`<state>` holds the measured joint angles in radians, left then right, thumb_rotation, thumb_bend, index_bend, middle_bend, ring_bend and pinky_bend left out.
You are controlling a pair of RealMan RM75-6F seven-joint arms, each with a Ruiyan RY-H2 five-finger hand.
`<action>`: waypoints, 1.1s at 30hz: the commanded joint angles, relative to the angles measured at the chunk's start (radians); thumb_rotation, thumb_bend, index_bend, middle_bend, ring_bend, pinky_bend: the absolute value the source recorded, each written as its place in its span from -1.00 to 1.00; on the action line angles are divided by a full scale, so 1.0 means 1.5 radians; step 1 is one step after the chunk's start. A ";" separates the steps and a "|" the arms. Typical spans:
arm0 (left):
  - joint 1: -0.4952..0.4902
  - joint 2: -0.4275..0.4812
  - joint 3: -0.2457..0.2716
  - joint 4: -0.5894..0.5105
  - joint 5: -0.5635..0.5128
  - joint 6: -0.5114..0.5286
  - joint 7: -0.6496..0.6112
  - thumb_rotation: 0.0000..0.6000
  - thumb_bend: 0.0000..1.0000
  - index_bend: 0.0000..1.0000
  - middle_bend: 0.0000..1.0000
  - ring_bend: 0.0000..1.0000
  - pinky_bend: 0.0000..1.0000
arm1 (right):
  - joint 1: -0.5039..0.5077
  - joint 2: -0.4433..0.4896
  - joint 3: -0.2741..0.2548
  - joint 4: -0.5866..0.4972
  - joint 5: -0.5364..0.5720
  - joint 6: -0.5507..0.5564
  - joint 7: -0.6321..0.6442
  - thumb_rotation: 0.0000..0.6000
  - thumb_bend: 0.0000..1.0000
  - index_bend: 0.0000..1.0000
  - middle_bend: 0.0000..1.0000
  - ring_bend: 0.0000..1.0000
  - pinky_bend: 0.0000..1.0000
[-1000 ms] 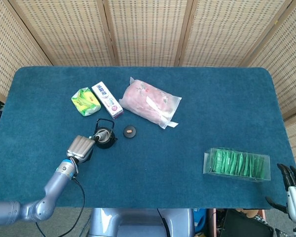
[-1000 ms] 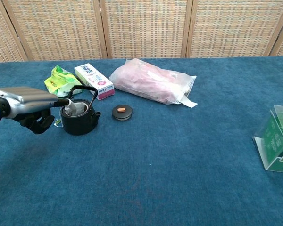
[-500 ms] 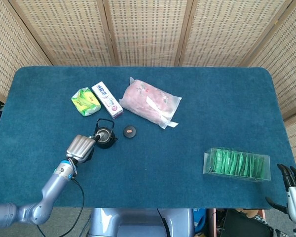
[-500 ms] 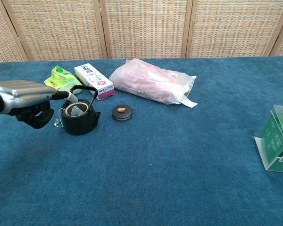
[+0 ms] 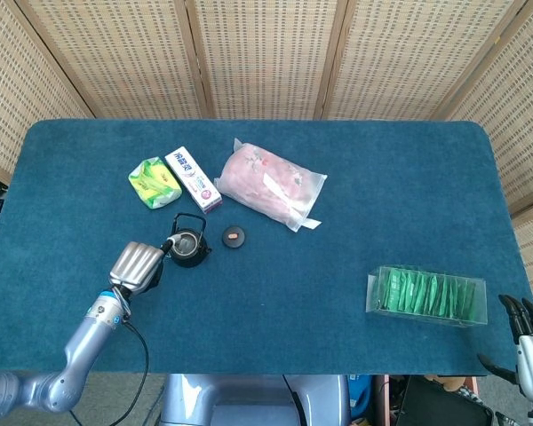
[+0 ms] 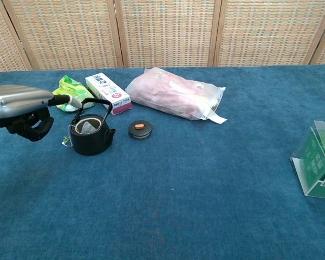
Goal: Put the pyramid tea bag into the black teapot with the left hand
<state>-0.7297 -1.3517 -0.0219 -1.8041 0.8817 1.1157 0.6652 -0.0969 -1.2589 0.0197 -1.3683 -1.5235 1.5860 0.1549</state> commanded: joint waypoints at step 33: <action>0.377 0.069 0.124 -0.002 0.360 0.387 -0.256 1.00 -0.02 -0.95 -1.00 -1.00 -1.00 | 0.022 0.003 -0.005 -0.022 -0.055 0.018 -0.027 1.00 -0.98 -0.76 -0.59 -0.85 -0.69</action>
<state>-0.1820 -1.2582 0.1524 -1.8030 1.4124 1.6853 0.2917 -0.0644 -1.2541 0.0127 -1.4001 -1.6041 1.6114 0.1160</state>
